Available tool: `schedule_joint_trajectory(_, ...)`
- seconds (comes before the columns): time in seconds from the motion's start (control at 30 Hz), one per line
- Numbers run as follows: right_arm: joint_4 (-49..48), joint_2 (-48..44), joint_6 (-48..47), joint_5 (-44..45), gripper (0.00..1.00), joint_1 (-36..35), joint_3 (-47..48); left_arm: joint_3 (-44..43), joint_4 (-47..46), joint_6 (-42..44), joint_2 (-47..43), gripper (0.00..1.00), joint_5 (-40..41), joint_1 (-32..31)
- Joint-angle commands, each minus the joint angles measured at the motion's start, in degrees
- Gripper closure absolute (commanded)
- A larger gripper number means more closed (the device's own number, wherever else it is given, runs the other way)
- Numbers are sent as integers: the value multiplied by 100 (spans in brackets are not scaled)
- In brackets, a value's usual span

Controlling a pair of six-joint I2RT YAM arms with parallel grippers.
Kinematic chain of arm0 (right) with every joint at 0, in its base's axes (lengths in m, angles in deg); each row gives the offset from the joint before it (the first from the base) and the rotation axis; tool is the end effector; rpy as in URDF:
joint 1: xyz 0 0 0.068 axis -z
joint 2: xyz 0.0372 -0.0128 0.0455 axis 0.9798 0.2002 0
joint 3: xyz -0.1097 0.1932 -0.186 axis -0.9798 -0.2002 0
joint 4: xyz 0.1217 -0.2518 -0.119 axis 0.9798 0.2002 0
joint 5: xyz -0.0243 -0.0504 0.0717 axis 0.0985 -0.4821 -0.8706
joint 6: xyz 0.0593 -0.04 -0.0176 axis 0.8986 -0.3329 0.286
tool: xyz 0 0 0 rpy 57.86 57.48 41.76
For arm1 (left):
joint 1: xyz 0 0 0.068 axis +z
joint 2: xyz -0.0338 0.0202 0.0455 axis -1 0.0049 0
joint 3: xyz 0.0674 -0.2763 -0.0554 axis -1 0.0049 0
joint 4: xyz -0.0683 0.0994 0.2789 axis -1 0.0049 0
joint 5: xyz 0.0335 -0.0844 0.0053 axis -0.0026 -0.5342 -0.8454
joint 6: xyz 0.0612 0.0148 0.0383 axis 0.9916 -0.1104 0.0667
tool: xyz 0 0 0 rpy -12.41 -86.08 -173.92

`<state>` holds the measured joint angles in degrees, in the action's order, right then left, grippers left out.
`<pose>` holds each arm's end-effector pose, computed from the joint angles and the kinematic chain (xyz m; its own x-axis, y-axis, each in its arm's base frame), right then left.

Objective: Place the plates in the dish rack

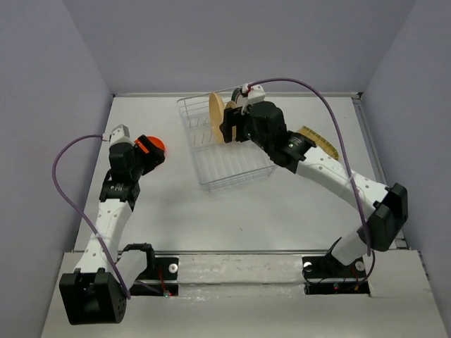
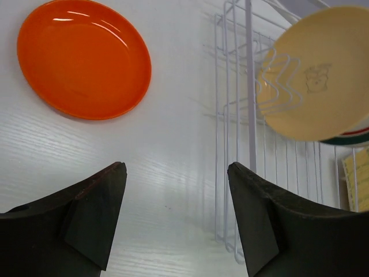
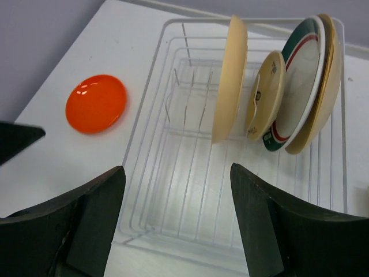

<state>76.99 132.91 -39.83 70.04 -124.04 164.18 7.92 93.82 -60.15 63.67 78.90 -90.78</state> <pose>0.3261 0.3092 0.3966 -0.3068 0.0019 -0.9518 -0.4494 0.8812 0.1466 0.2729 -0.0093 0.2892 -0.3086 -0.4507 -0.8376 -0.0647 0.8885 -0.4542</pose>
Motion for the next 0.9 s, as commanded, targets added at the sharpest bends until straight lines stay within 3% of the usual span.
schedule_joint_trajectory(0.0, -271, -688, 214, -871, 21, -144, -944, 98, -793, -862, 479, 19, 190, 587)
schedule_joint_trajectory(0.17, -350, -1507, 407, -1459, 22, -144, -1806, 283, -1189, -1610, 1402, 21, 769, 1125)
schedule_joint_trajectory(0.43, -404, -2711, 470, -2058, 22, -197, -2413, 38, -1901, -1997, 3055, 27, 664, 1539)
schedule_joint_trajectory(0.7, -377, -2836, 425, -2216, 22, -197, -2537, -209, -2488, -2006, 3837, 32, 569, 1670)
schedule_joint_trajectory(0.87, -377, -2721, 531, -2550, 23, -197, -2484, -156, -3070, -2217, 4269, 53, 138, 1776)
